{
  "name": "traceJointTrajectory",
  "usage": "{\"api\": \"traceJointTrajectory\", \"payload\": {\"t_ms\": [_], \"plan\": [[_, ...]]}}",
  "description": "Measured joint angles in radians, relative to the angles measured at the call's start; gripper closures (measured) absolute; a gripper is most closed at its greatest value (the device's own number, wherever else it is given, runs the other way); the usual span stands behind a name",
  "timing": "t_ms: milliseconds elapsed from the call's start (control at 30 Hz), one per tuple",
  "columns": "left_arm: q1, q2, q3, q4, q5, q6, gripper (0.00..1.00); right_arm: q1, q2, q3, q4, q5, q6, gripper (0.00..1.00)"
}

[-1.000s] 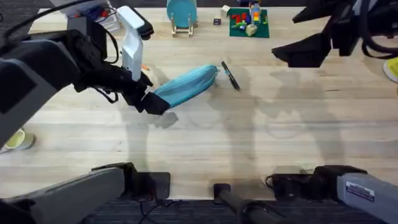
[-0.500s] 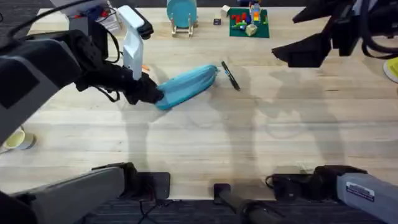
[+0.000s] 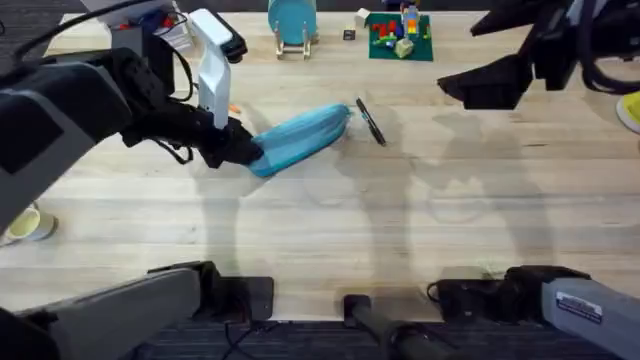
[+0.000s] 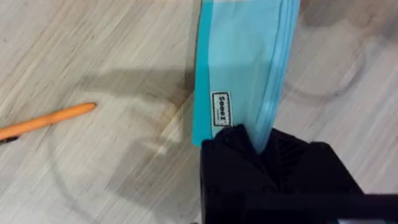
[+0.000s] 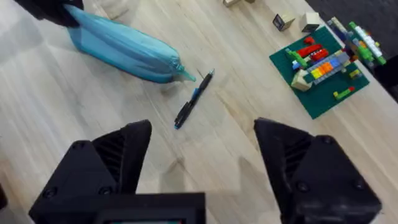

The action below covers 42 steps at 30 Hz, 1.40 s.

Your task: Unzip the bag, pick up the pens from the table one at a time and place them inside, then zip the bag closed.

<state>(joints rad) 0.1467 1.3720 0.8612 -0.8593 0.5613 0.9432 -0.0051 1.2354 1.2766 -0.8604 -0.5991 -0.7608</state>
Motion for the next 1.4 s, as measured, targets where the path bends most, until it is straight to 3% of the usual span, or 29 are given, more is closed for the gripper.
{"api": "traceJointTrajectory", "payload": {"t_ms": [533,900,1100,1400], "plan": [[0.0,0.0,0.0,0.0,0.0,0.0,0.96,0.0,0.028,0.025,0.209,-0.045,-0.103,0.009],[0.0,0.0,0.0,0.0,0.0,0.0,0.959,0.003,0.247,0.187,0.154,-0.191,-0.026,0.009],[0.0,0.0,0.0,0.0,0.0,0.0,0.959,0.05,0.33,0.306,0.081,-0.253,-0.017,0.009],[0.0,0.0,0.0,0.0,0.0,0.0,0.959,0.052,0.415,0.317,0.049,-0.17,-0.238,0.006]]}}
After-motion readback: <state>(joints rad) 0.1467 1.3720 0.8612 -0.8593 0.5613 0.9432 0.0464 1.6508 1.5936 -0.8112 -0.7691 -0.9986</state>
